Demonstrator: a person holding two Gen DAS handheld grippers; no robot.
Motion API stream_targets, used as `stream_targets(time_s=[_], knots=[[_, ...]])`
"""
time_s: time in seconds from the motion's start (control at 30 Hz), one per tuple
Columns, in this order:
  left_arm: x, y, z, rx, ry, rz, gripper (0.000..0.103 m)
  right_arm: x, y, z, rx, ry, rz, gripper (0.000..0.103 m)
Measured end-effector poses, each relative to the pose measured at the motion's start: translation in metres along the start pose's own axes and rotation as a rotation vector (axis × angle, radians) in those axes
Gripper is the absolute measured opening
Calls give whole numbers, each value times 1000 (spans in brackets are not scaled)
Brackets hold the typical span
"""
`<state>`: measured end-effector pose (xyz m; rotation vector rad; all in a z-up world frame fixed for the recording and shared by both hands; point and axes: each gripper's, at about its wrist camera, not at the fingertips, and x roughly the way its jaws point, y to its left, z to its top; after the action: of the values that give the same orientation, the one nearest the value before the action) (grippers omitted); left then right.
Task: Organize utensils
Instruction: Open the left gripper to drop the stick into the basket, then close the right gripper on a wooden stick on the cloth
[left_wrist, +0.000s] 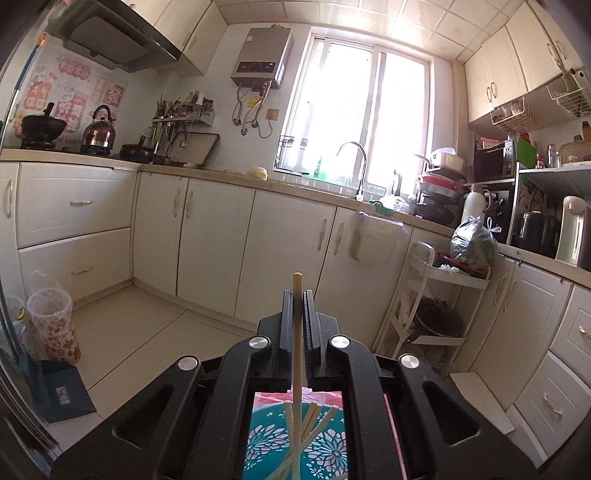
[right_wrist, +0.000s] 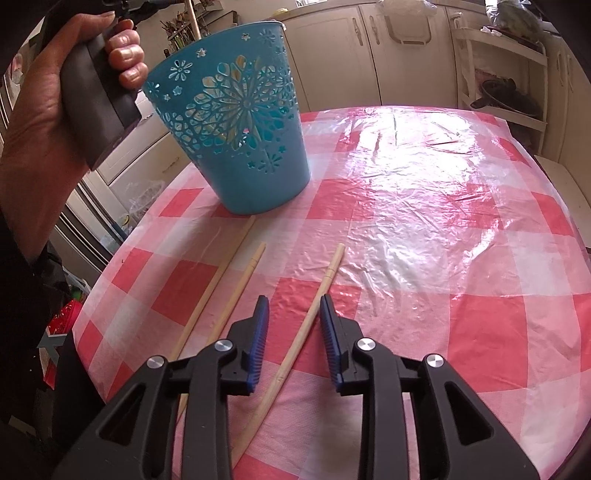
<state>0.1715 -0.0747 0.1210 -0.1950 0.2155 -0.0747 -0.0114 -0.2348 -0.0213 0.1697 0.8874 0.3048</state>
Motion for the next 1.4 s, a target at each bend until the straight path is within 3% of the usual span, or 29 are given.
stream_targets(time_s=[0.23, 0.4, 0.6, 0.67, 0.9, 1.0, 1.23, 1.4], knots=[[-1, 7, -14, 43, 99, 15, 9, 1, 1, 0, -6, 0, -4, 29], [-25, 18, -19, 72, 110, 57, 57, 1, 3, 0, -13, -1, -12, 29], [-85, 54, -27, 54, 56, 123, 87, -1, -3, 0, 19, -5, 12, 29], [-99, 68, -36, 49, 58, 152, 92, -2, -4, -1, 25, -7, 12, 29], [-89, 118, -110, -19, 281, 192, 95, -4, 6, -4, -15, -14, -63, 29], [-78, 122, -129, -18, 334, 188, 95, -5, 7, -3, -1, -6, -80, 29], [-59, 125, -141, -17, 403, 150, 95, 2, 14, 4, -4, 18, -160, 28], [-50, 125, -144, -35, 448, 123, 95, 7, 17, 8, -56, 38, -202, 16]])
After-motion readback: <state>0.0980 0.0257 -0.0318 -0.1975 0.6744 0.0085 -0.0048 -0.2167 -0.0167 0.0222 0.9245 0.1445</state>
